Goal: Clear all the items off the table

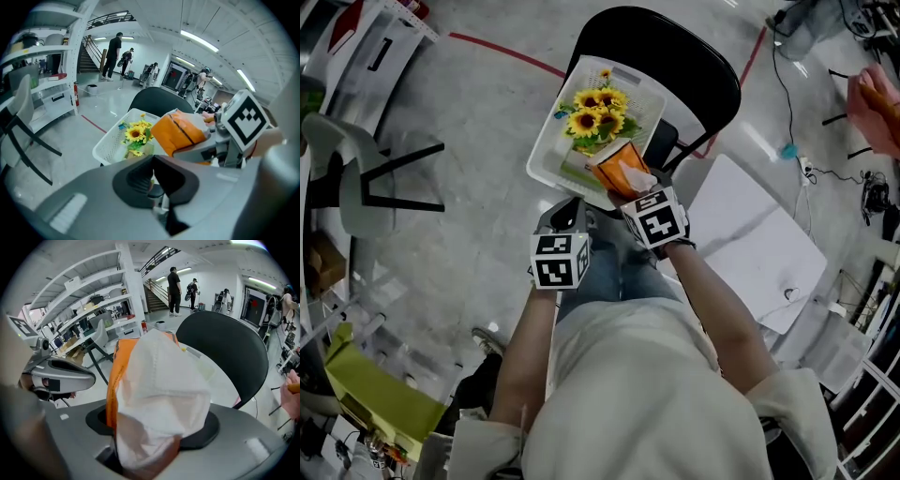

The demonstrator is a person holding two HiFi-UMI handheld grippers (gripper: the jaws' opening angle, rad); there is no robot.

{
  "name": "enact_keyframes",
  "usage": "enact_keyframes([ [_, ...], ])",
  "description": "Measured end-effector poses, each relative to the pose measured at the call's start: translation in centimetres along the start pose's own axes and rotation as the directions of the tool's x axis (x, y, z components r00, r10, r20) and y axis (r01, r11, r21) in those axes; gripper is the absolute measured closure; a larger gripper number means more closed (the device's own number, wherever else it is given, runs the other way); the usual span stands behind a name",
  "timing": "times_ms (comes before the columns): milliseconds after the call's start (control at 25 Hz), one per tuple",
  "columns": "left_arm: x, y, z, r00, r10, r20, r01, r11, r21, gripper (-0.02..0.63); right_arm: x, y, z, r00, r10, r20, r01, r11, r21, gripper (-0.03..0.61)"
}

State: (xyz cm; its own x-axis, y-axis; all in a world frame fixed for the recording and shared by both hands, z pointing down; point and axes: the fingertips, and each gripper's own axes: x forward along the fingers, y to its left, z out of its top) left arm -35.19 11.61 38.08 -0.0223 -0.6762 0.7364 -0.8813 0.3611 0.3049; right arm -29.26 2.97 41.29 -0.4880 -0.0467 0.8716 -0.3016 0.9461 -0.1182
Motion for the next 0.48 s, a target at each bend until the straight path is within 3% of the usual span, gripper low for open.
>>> enact_keyframes([
  [480, 2.0, 2.8, -0.8, 0.999, 0.007, -0.032, -0.009, 0.998, -0.06, 0.604, 6.2, 1.5, 1.4, 0.996, 0.046, -0.077, -0.052, 0.996, -0.067, 0.221],
])
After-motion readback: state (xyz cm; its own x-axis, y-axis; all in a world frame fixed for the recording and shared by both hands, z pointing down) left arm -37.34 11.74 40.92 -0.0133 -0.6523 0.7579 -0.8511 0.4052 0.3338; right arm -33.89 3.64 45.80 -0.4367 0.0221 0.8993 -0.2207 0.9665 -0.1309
